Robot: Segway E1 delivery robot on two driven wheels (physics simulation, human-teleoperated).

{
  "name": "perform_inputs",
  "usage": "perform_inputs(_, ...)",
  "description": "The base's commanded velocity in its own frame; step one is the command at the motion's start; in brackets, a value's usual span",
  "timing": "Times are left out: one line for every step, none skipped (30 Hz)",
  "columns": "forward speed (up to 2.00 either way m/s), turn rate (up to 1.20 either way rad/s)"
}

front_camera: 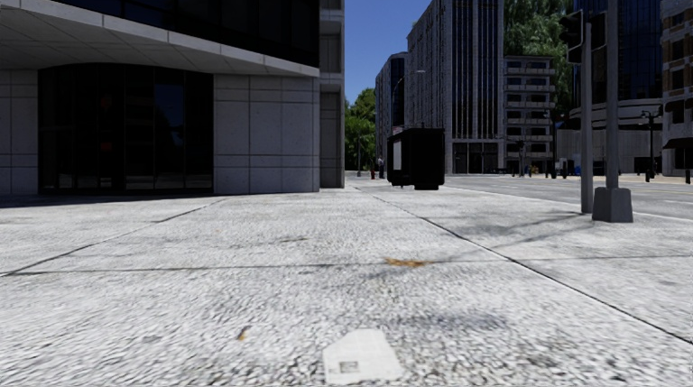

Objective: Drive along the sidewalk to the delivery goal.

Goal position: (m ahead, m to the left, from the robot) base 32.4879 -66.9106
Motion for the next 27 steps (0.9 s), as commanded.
perform_inputs(1.27,0.0)
perform_inputs(1.27,0.0)
perform_inputs(1.27,0.0)
perform_inputs(1.27,0.0)
perform_inputs(1.27,0.0)
perform_inputs(1.27,0.0)
perform_inputs(1.27,0.0)
perform_inputs(1.27,0.0)
perform_inputs(1.27,0.0)
perform_inputs(1.27,0.0)
perform_inputs(1.27,0.0)
perform_inputs(1.28,0.0)
perform_inputs(1.3,0.0)
perform_inputs(1.31,0.0)
perform_inputs(1.31,0.0)
perform_inputs(1.32,0.0)
perform_inputs(1.33,0.0)
perform_inputs(1.34,0.0)
perform_inputs(1.34,0.0)
perform_inputs(1.34,0.0)
perform_inputs(1.34,0.0)
perform_inputs(1.34,0.0)
perform_inputs(1.35,0.0)
perform_inputs(1.35,0.0)
perform_inputs(1.36,0.0)
perform_inputs(1.36,0.0)
perform_inputs(1.36,0.0)
